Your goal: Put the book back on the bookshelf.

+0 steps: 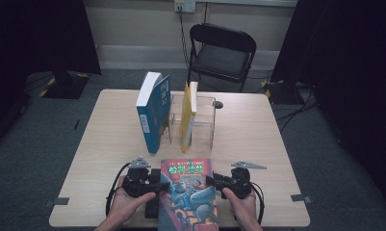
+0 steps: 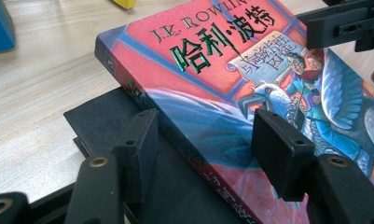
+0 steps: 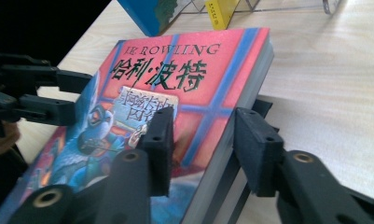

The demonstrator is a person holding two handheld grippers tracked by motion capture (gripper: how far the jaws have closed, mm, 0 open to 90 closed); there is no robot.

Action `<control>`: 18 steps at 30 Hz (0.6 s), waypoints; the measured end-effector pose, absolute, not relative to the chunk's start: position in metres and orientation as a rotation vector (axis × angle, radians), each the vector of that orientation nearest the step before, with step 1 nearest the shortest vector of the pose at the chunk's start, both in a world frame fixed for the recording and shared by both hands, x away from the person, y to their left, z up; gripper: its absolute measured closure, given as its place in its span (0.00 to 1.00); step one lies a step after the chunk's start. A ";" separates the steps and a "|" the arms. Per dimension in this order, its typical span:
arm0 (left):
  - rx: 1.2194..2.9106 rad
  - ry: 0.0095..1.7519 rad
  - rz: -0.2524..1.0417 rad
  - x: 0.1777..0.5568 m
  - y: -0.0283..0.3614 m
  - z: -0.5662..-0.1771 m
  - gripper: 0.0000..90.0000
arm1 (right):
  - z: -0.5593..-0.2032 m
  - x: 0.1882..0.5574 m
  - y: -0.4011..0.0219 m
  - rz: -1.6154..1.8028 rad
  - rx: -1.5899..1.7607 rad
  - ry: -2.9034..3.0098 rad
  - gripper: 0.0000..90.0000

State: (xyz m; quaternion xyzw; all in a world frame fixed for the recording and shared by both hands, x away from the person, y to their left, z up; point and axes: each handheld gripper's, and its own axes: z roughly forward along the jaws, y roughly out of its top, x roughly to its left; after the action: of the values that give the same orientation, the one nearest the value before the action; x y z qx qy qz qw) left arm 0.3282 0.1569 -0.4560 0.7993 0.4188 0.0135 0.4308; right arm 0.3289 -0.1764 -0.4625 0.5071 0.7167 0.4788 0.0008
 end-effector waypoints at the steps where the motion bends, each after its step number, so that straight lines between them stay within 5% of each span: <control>1: 1.993 1.045 0.034 0.328 0.157 -0.456 0.46 | -0.462 0.327 -0.177 1.506 1.607 2.256 0.69; 18: 2.001 1.042 0.048 0.327 0.155 -0.456 0.44 | -0.458 0.302 -0.187 1.606 1.722 2.262 0.74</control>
State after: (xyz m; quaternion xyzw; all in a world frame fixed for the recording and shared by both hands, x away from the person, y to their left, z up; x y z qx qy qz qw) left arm 0.3267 0.1549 -0.4558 0.8014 0.4173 0.0192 0.4281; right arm 0.3021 -0.1873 -0.4585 0.5262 0.6915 0.4910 -0.0619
